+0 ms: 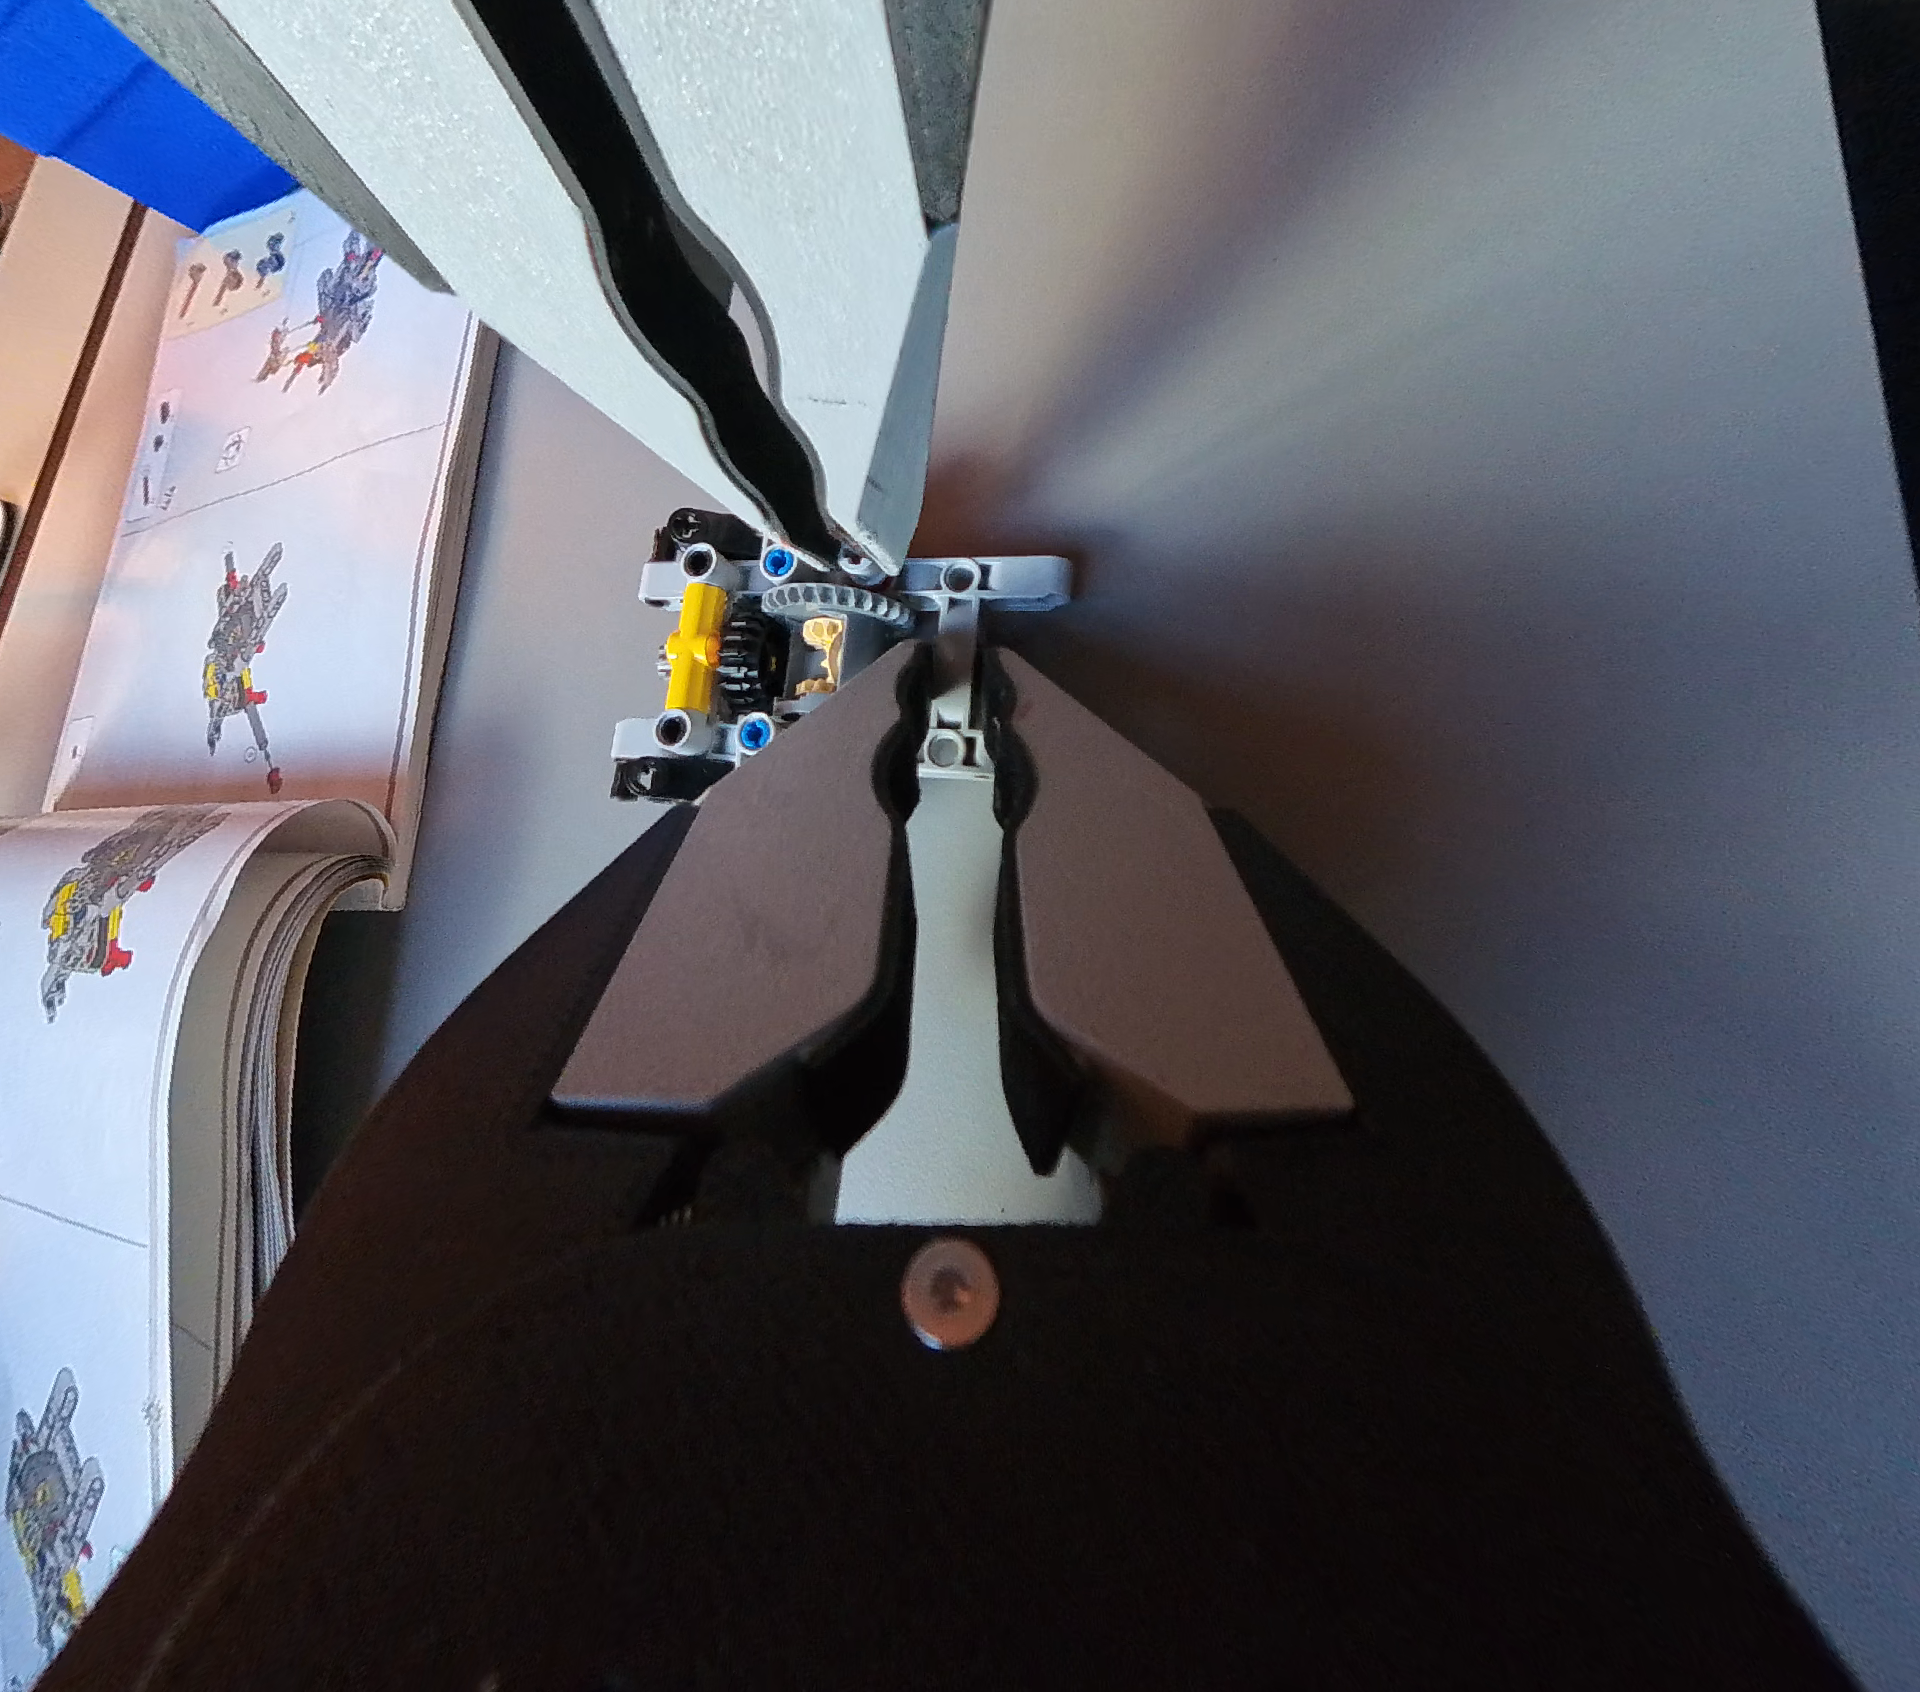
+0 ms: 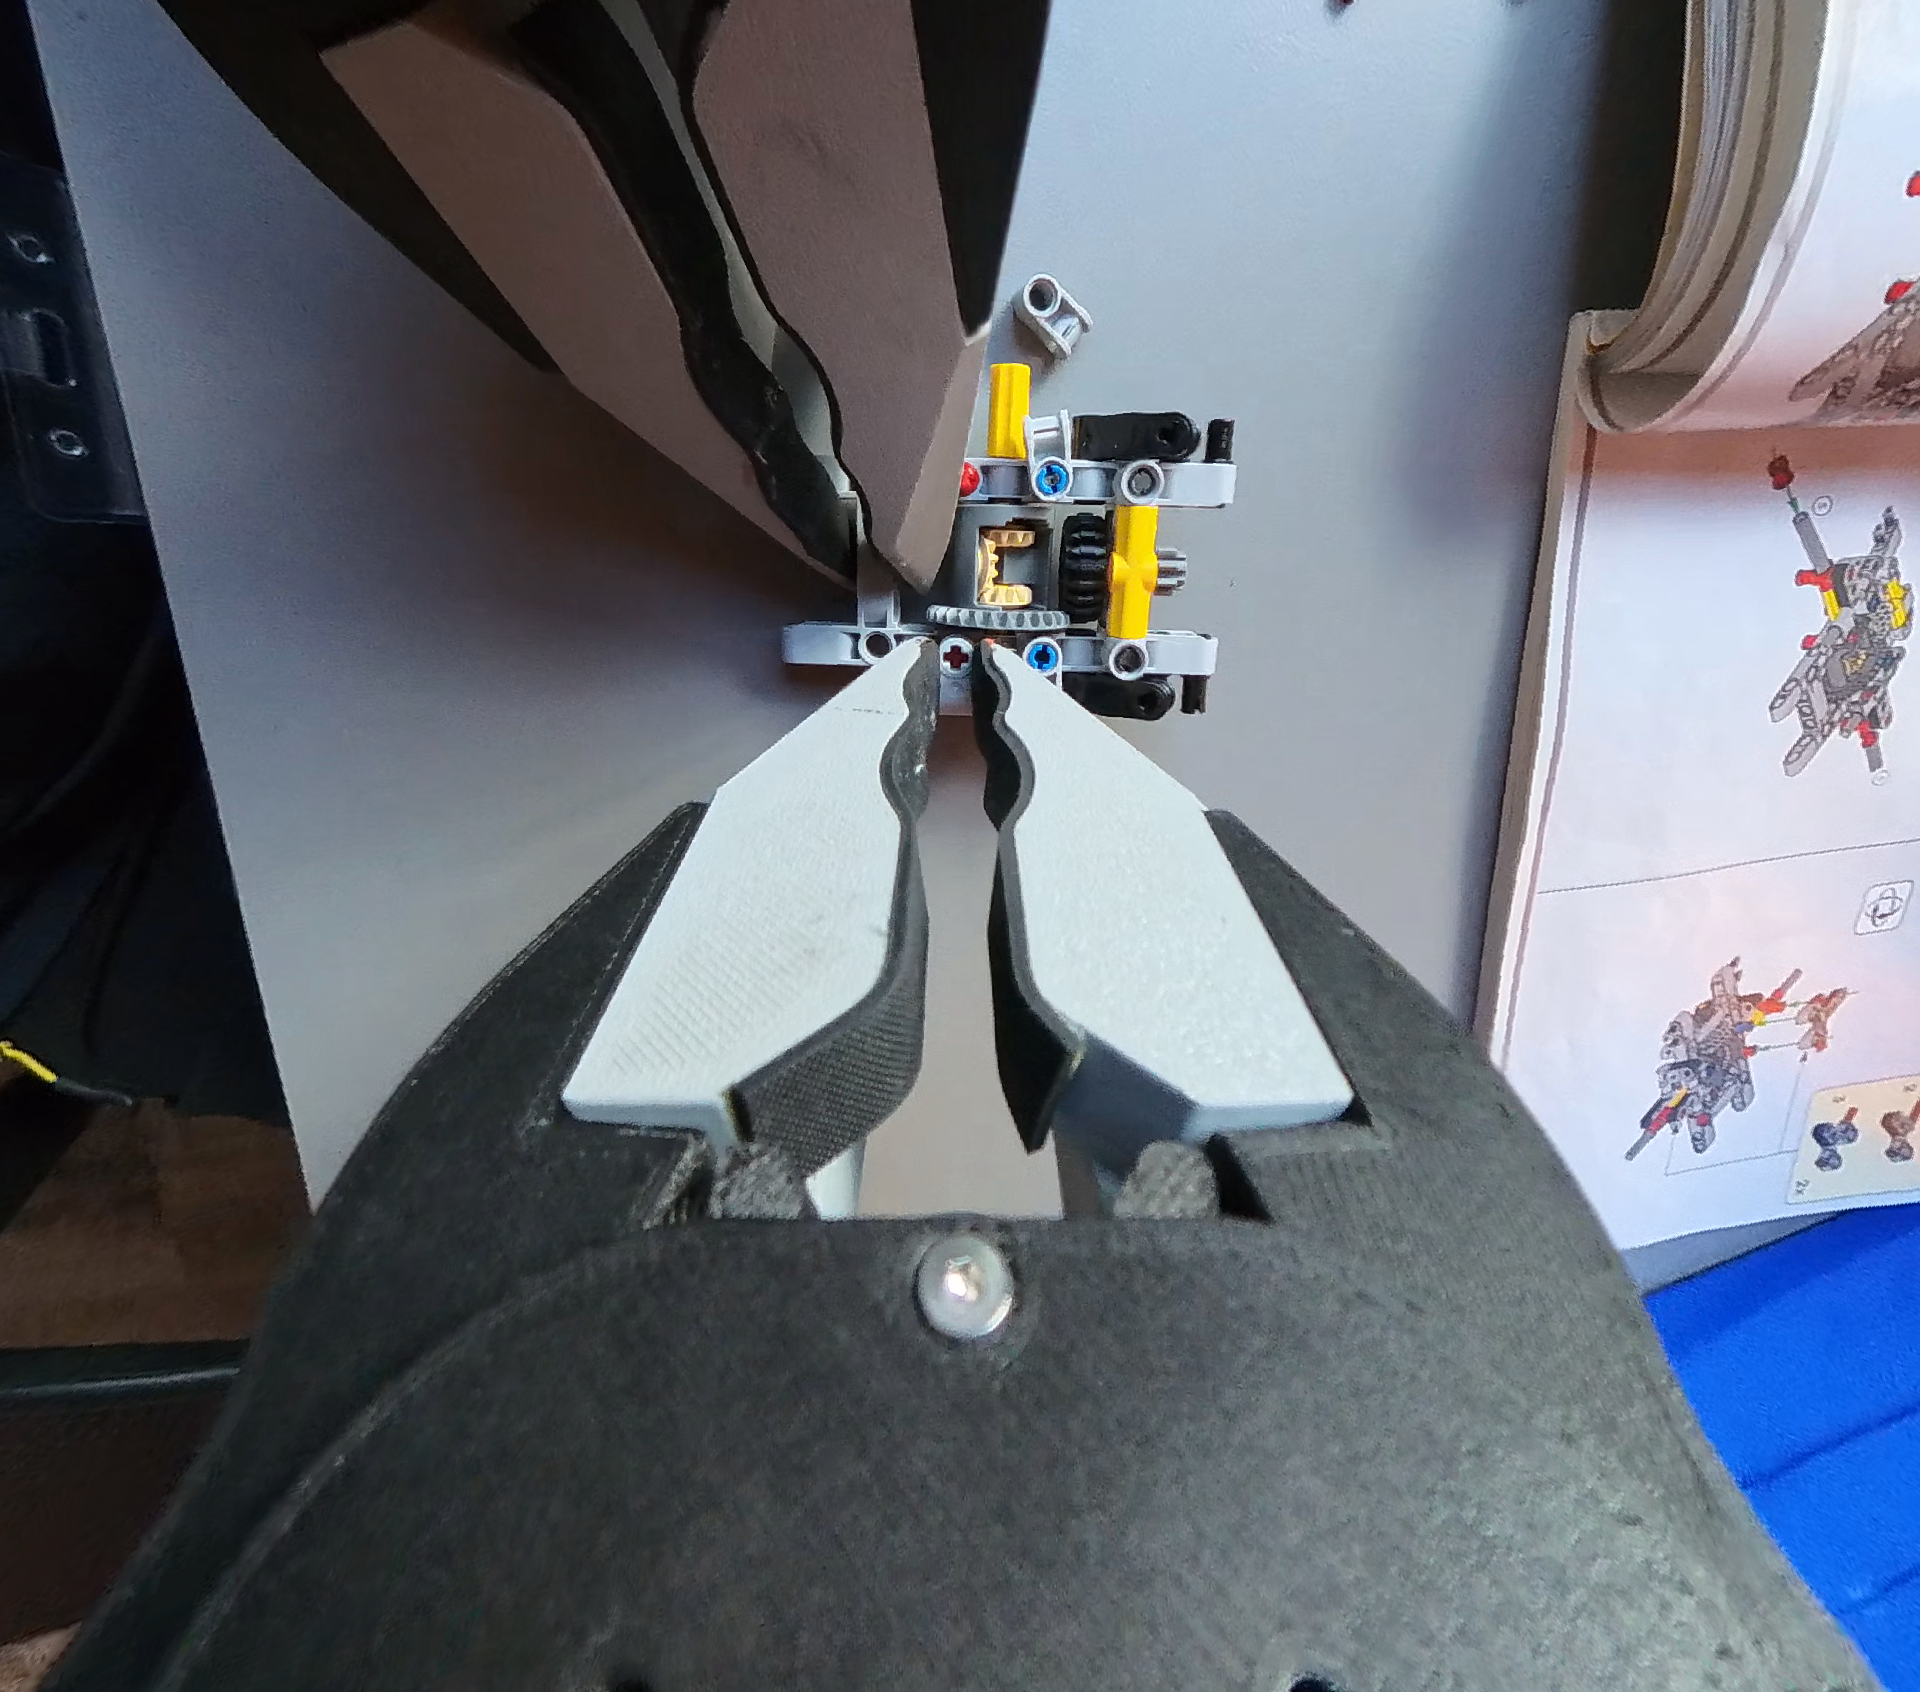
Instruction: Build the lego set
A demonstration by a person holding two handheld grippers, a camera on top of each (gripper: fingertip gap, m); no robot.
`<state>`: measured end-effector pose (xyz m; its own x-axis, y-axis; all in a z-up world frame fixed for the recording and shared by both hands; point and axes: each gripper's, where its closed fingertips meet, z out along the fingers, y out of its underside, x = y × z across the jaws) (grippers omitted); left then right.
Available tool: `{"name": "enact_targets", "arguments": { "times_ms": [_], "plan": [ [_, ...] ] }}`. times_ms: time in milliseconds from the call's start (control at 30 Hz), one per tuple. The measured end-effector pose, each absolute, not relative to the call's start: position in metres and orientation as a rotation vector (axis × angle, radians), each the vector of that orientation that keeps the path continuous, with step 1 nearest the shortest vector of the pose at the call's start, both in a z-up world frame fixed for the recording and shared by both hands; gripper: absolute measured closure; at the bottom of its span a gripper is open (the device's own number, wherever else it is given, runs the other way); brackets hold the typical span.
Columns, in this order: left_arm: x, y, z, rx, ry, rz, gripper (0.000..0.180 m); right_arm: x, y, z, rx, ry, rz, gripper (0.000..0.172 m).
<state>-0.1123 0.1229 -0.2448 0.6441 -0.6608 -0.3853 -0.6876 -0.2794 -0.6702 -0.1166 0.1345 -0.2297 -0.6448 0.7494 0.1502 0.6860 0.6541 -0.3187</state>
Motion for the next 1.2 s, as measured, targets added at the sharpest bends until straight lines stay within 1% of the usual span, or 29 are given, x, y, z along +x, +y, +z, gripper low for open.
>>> {"name": "enact_targets", "arguments": {
  "times_ms": [167, 200, 333, 533, 633, 767, 867, 1033, 1200],
  "plan": [
    [-0.112, 0.123, -0.245, -1.999, 1.054, 0.037, 0.174, -0.117, 0.135, -0.232, -1.169, -2.639, 0.351, 0.167],
    [-0.112, 0.123, -0.245, -1.998, 1.055, 0.039, 0.174, -0.117, 0.136, -0.234, -1.159, -2.648, 0.332, 0.165],
    [-0.113, 0.123, -0.245, -2.003, 1.053, 0.035, 0.174, -0.120, 0.135, -0.234, -1.117, -2.647, 0.304, 0.167],
    [-0.115, 0.124, -0.245, -1.999, 1.048, 0.050, 0.174, -0.121, 0.135, -0.229, -1.257, -2.472, 0.558, 0.166],
    [-0.115, 0.124, -0.245, -1.983, 1.057, 0.086, 0.174, -0.116, 0.135, -0.215, -1.305, -2.339, 0.741, 0.159],
    [-0.117, 0.125, -0.245, -1.983, 1.048, 0.109, 0.174, -0.110, 0.152, -0.198, -1.397, -2.070, 0.945, 0.161],
    [-0.120, 0.127, -0.244, -1.983, 1.031, 0.150, 0.174, -0.102, 0.167, -0.205, -1.462, -1.951, 0.948, 0.163],
    [-0.122, 0.129, -0.241, -1.969, 1.006, 0.198, 0.172, -0.098, 0.182, -0.209, -1.436, -1.785, 0.909, 0.165],
    [-0.126, 0.128, -0.212, -2.003, 0.854, 0.046, 0.170, -0.095, 0.195, -0.200, -1.369, -1.629, 0.913, 0.164]
  ]
}}
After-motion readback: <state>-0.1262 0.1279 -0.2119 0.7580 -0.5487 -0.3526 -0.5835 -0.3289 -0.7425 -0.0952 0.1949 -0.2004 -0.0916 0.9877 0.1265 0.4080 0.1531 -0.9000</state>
